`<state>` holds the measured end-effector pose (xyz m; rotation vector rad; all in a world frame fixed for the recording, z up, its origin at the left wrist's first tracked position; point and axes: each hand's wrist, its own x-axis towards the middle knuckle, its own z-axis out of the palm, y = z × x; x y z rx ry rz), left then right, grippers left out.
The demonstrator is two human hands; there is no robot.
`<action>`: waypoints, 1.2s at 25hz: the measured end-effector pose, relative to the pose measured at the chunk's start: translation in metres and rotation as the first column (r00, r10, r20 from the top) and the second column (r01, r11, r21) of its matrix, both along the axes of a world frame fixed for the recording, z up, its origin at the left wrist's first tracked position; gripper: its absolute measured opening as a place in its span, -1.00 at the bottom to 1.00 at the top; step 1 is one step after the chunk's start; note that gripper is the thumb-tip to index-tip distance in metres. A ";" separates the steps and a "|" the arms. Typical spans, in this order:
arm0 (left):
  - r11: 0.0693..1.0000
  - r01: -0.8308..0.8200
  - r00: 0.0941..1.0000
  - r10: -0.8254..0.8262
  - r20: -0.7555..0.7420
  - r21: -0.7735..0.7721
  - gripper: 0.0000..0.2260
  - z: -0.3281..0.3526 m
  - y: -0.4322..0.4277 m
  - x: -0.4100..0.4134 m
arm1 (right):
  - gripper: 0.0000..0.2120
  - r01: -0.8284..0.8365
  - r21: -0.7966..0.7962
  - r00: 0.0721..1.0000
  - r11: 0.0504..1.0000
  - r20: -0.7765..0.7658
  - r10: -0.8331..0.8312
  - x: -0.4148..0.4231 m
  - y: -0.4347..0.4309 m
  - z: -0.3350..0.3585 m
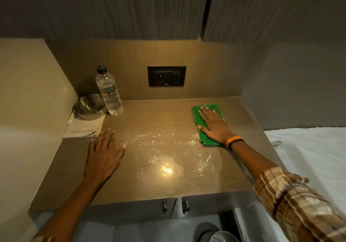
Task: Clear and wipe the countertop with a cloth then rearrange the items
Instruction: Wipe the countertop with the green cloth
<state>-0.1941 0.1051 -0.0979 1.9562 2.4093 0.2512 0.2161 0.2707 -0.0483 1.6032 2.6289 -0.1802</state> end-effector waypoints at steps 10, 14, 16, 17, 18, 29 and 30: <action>0.999 -0.006 1.000 0.006 0.001 -0.045 -0.24 0.006 -0.001 0.003 | -0.22 0.417 0.031 0.904 0.908 -0.122 -0.411 -0.001 -0.149 -0.034; 1.000 0.004 1.000 -0.004 0.001 -0.024 -0.24 0.008 -0.003 0.006 | -0.19 0.458 0.033 0.881 0.888 -0.151 -0.449 -0.056 -0.121 -0.027; 1.000 0.005 1.000 -0.005 -0.004 -0.018 -0.26 0.006 -0.003 0.006 | -0.19 0.445 0.007 0.889 0.895 -0.126 -0.441 -0.072 -0.078 -0.018; 1.000 0.002 1.000 -0.002 -0.007 -0.005 -0.26 0.005 -0.003 0.005 | -0.20 0.429 -0.008 0.897 0.903 -0.117 -0.427 -0.082 -0.056 -0.013; 1.000 0.001 1.000 -0.001 -0.014 0.006 -0.27 0.004 -0.003 0.005 | -0.21 0.381 -0.021 0.918 0.924 -0.108 -0.381 -0.093 -0.037 -0.009; 1.000 -0.008 1.000 0.008 -0.012 -0.009 -0.24 0.013 -0.004 0.009 | -0.22 0.205 0.053 0.974 0.977 -0.109 -0.198 -0.049 -0.159 -0.033; 1.000 -0.009 1.000 0.009 -0.013 -0.011 -0.24 0.014 -0.004 0.010 | -0.22 0.286 0.047 0.951 0.957 -0.137 -0.277 -0.066 -0.174 -0.038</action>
